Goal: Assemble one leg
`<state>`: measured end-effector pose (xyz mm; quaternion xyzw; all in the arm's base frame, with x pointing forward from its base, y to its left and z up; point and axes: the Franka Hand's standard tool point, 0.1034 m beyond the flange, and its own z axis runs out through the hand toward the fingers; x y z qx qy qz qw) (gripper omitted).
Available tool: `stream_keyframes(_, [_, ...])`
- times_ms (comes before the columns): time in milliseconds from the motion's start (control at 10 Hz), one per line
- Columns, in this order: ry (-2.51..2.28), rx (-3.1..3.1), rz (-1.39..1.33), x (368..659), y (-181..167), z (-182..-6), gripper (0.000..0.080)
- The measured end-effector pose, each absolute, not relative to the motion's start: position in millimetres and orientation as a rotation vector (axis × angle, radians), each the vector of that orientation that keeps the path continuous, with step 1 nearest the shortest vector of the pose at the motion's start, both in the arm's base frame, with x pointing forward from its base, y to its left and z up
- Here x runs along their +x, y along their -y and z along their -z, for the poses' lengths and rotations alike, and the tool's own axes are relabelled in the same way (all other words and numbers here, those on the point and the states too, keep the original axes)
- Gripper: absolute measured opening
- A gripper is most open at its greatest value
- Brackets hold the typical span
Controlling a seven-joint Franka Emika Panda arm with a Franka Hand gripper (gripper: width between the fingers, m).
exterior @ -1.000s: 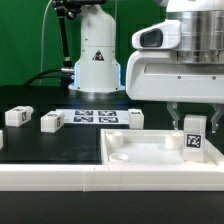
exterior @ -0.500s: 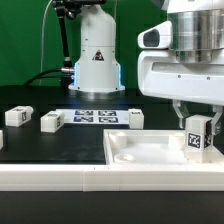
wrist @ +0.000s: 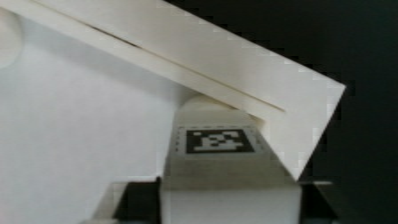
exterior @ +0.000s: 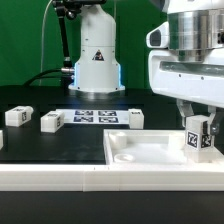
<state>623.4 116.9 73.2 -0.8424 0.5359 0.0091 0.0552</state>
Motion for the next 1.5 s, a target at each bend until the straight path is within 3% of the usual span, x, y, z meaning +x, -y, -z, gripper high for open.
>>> stream_keyframes(100, [-1.624,-2.559,-0.027,623.4,-117.0,-73.1,0.0468])
stream_keyframes(200, [-1.58,-2.586,-0.024,623.5,-116.8,-73.3,0.0468])
stream_keyframes(300, [-1.531,-2.616,-0.023,623.8,-116.6,-73.9,0.0607])
stream_keyframes(400, [-1.445,-2.667,-0.029,623.6,-116.9,-74.6,0.0636])
stream_keyframes(1500, [-0.073,-3.1,0.061,625.2,-119.2,-71.6,0.0649])
